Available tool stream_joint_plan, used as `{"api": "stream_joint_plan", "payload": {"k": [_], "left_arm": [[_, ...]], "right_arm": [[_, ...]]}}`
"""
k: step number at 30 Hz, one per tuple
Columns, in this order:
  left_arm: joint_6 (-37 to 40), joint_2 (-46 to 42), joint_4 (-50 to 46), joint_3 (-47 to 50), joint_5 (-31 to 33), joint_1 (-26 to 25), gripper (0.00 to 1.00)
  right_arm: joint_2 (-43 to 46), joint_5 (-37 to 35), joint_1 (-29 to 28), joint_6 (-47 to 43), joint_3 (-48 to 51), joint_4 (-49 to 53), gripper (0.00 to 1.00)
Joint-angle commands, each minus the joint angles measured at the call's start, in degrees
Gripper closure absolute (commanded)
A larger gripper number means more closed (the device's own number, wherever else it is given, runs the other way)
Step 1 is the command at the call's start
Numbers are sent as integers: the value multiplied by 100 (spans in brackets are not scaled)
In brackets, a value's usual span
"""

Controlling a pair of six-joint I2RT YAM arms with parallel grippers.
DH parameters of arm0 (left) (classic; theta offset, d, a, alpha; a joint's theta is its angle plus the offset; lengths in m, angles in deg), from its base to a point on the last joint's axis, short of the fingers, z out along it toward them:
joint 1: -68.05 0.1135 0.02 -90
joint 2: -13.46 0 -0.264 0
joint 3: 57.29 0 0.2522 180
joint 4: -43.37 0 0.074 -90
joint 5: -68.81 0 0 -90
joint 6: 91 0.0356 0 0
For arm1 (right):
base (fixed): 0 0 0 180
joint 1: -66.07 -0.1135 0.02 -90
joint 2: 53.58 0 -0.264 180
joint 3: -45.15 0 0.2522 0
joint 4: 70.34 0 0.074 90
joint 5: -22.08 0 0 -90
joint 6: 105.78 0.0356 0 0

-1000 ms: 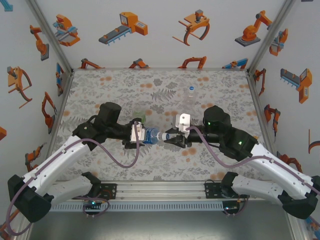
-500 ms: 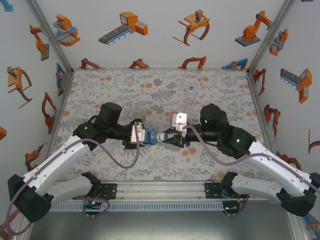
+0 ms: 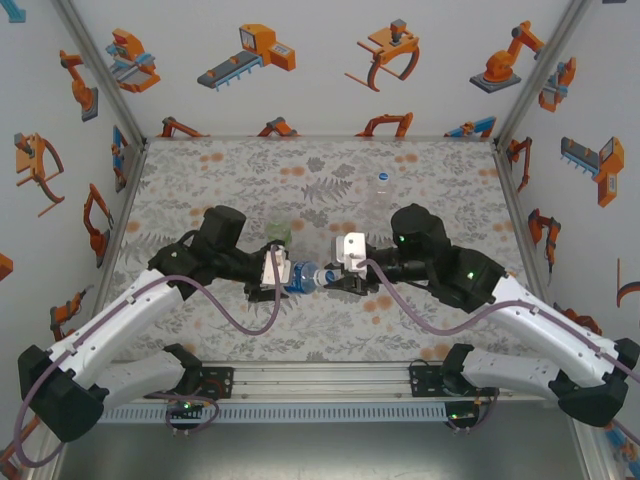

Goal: Screw on the bottle caps

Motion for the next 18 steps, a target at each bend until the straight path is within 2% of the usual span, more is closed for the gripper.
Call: {"api": "stream_joint_plan", "payload": {"k": [1, 10, 18], "left_arm": [[174, -13, 86, -206, -602, -50, 100], [169, -42, 92, -207, -626, -54, 100], [173, -15, 87, -200, -640, -50, 100]], "right_arm": [[-96, 323, -102, -628, -26, 126, 100], [451, -109, -201, -666, 578, -441, 100], [717, -165, -237, -666, 848, -691, 100]]}}
